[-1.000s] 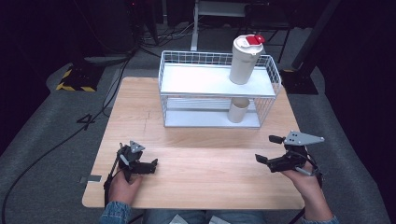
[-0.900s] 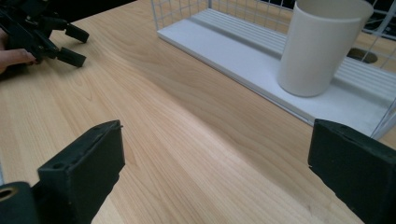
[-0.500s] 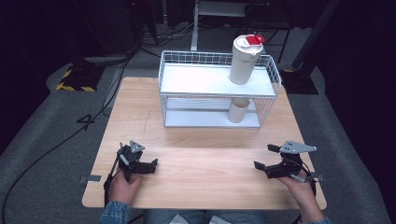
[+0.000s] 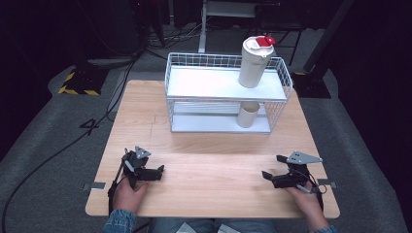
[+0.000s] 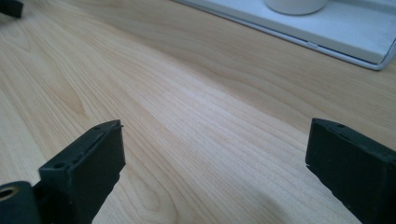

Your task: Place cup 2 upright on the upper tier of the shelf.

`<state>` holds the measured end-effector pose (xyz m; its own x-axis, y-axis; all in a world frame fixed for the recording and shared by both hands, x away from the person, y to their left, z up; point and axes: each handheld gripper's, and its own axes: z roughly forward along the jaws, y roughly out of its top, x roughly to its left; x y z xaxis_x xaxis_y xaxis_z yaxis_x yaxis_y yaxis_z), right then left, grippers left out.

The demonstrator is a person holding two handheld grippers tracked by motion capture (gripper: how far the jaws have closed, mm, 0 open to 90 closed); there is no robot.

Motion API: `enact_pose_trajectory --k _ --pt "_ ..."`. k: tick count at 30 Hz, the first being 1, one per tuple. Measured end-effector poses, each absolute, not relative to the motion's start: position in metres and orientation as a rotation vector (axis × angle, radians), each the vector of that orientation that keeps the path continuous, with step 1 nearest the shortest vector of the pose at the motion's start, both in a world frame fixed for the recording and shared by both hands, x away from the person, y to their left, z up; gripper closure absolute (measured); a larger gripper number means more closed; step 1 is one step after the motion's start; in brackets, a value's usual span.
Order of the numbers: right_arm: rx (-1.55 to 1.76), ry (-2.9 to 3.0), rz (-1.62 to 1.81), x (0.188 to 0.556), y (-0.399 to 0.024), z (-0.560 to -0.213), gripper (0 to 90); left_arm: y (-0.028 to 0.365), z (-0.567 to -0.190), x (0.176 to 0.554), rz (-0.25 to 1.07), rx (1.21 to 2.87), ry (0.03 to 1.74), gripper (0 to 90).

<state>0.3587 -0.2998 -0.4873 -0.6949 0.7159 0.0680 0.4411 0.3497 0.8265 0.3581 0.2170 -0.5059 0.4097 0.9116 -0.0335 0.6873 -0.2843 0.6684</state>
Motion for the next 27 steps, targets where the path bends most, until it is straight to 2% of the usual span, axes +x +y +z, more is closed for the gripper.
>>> enact_pose_trajectory --k 13,18,27 --pt "1.061 2.350 1.185 0.361 -0.292 -0.500 5.0 0.217 -0.506 0.358 0.478 2.064 1.354 1.4" --pt "1.109 2.366 1.134 0.363 -0.293 -0.503 14.9 0.217 -0.506 0.358 0.478 2.063 1.354 1.4" --pt "1.090 2.365 1.027 0.362 -0.288 -0.505 14.5 0.217 -0.506 0.358 0.480 2.063 1.353 1.4"
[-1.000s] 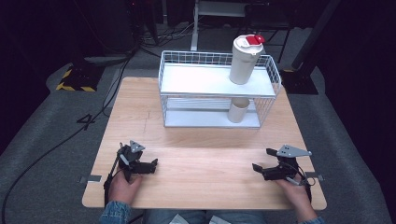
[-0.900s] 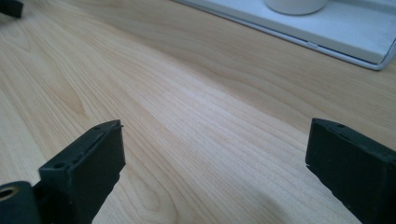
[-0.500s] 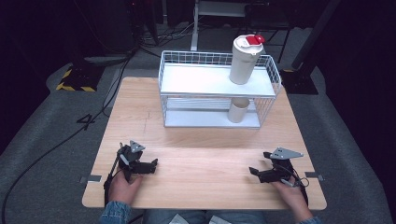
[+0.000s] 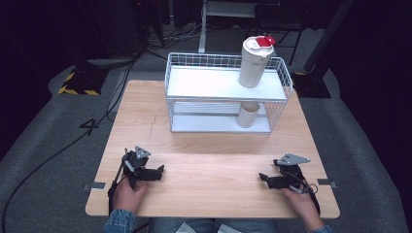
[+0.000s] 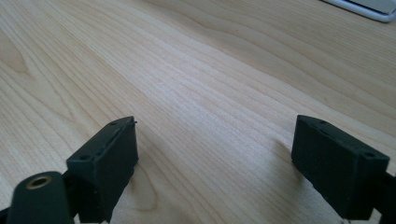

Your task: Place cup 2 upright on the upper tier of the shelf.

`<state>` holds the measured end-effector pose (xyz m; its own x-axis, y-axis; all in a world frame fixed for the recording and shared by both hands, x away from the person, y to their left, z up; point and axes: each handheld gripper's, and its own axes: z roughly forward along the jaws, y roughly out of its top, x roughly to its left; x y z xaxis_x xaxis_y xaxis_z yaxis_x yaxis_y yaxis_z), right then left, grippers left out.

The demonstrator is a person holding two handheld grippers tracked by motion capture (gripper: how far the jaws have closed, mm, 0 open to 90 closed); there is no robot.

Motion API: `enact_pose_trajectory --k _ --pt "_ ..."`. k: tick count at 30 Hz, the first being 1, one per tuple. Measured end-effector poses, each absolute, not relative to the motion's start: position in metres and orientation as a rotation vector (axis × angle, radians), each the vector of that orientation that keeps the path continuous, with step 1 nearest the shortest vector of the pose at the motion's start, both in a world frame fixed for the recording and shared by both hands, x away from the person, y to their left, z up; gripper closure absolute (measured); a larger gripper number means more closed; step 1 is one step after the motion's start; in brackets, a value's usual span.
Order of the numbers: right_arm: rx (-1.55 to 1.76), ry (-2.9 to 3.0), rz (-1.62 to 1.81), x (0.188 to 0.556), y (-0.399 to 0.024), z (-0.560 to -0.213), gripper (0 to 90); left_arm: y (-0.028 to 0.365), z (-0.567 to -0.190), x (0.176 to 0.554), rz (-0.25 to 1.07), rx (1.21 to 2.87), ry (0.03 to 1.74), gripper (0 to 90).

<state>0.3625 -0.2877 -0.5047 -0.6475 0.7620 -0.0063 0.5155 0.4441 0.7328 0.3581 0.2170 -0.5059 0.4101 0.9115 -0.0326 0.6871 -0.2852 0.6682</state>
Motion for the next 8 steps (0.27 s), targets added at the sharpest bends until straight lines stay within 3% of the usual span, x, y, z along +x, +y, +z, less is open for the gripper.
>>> enact_pose_trajectory --k 8 --pt "1.106 2.358 1.016 0.3633 -0.2876 -0.5050 11.3 0.2170 -0.5059 0.3580 0.478 2.064 1.354 1.4"
